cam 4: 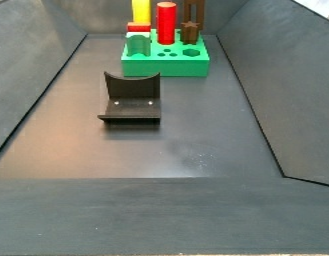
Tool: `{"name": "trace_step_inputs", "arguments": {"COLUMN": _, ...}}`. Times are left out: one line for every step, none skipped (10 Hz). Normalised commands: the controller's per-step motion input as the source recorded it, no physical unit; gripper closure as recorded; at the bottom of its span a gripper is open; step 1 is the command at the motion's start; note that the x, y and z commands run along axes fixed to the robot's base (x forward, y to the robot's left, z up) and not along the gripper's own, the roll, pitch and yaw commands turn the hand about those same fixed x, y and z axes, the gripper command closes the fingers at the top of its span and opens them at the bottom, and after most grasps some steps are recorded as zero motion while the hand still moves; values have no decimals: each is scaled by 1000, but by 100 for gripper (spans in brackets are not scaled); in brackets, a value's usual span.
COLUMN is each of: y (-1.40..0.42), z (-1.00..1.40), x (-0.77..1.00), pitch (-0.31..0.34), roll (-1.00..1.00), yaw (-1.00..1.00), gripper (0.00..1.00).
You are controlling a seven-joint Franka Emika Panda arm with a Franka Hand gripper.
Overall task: Pick up the square-circle object. Move up. Place the square-circle object on the fixture. Regrasp the square-circle object. Rotate the square-circle object. Move to above the board. Insert the square-circle object.
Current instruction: Insert the square-circle object.
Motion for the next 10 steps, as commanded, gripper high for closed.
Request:
{"name": "trace_step_inputs", "arguments": {"y": -171, "z": -194, "x": 837, "pitch": 123, "roll": 374, "yaw": 0, "gripper": 100}}
{"name": "trace_step_inputs", "arguments": {"y": -197, "z": -49, "x": 897, "pitch": 109, "roll": 339, "yaw": 0, "gripper": 100}}
{"name": "trace_step_inputs", "arguments": {"y": -226, "z": 0, "x": 943, "pitch": 87, "roll": 314, "yaw": 0, "gripper": 100}}
{"name": "trace_step_inputs", "arguments": {"y": -260, "z": -154, "x": 883, "pitch": 67, "roll": 259, "yaw": 0, "gripper": 100}}
{"name": "trace_step_inputs", "arguments": {"y": -209, "z": -297, "x": 683, "pitch": 0, "roll": 231, "yaw": -3, "gripper": 100}}
{"name": "trace_step_inputs", "arguments": {"y": -103, "z": -374, "x": 237, "pitch": -50, "roll": 214, "yaw": 0, "gripper": 100}}
{"name": "trace_step_inputs", "arguments": {"y": 0, "z": -309, "x": 6, "pitch": -27, "roll": 109, "yaw": 0, "gripper": 100}}
{"name": "trace_step_inputs", "arguments": {"y": 9, "z": -229, "x": -66, "pitch": -106, "roll": 66, "yaw": 0, "gripper": 100}}
{"name": "trace_step_inputs", "arguments": {"y": 111, "z": -251, "x": 0, "pitch": -106, "roll": 34, "yaw": 0, "gripper": 100}}
{"name": "trace_step_inputs", "arguments": {"y": 129, "z": -269, "x": -20, "pitch": -97, "roll": 30, "yaw": 3, "gripper": 100}}
